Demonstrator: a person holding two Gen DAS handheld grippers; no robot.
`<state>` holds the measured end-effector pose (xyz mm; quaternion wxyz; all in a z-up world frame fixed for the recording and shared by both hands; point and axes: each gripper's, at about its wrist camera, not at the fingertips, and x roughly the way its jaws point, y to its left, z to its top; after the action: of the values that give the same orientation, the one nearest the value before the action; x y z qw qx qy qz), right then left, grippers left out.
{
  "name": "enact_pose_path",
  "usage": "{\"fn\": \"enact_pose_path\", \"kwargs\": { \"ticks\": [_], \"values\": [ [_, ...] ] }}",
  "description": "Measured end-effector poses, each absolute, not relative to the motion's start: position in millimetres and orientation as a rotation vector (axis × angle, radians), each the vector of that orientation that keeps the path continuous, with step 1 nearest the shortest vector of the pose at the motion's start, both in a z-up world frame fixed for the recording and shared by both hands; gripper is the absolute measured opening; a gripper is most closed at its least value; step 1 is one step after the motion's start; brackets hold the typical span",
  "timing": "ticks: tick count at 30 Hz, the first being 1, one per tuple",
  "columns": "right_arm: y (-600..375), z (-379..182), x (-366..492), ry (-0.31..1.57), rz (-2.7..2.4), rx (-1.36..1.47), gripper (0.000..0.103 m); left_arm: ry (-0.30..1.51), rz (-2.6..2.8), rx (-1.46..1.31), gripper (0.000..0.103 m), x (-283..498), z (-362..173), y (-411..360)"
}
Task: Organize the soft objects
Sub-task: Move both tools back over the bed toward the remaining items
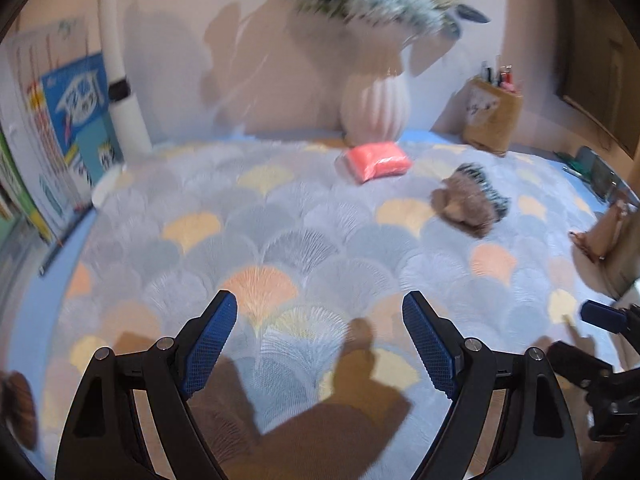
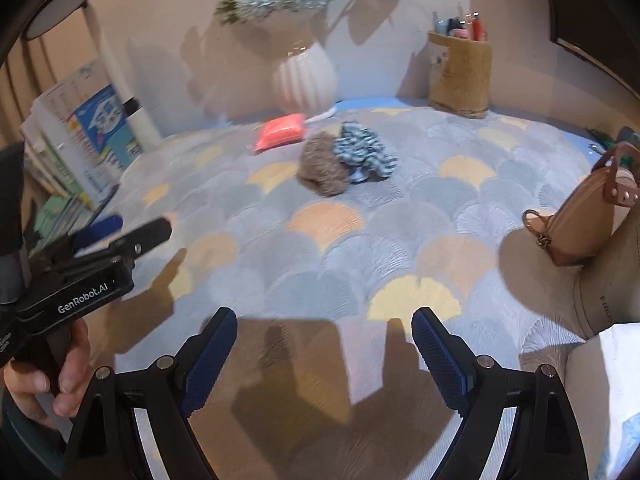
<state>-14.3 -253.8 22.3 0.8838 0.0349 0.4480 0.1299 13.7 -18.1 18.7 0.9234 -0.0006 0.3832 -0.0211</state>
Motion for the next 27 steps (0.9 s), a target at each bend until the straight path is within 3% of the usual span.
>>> {"fn": "enact_pose_path", "kwargs": {
  "ticks": [5, 10, 17, 27],
  "values": [
    [-254, 8, -12, 0.969, 0.198, 0.068, 0.089, 0.884, -0.005, 0.032, 0.084, 23, 8, -24],
    [-245, 5, -9, 0.992, 0.183, 0.004, 0.103, 0.910, -0.009, -0.013, 0.086, 24, 6, -17],
    [-241, 1, -8, 1.005, 0.158, -0.045, 0.103, 0.933, 0.015, -0.018, 0.100, 29, 3, -14],
    [-240, 0, -7, 1.006, 0.157, -0.046, 0.103, 0.942, 0.021, -0.023, 0.102, 32, 3, -11]
  ]
}}
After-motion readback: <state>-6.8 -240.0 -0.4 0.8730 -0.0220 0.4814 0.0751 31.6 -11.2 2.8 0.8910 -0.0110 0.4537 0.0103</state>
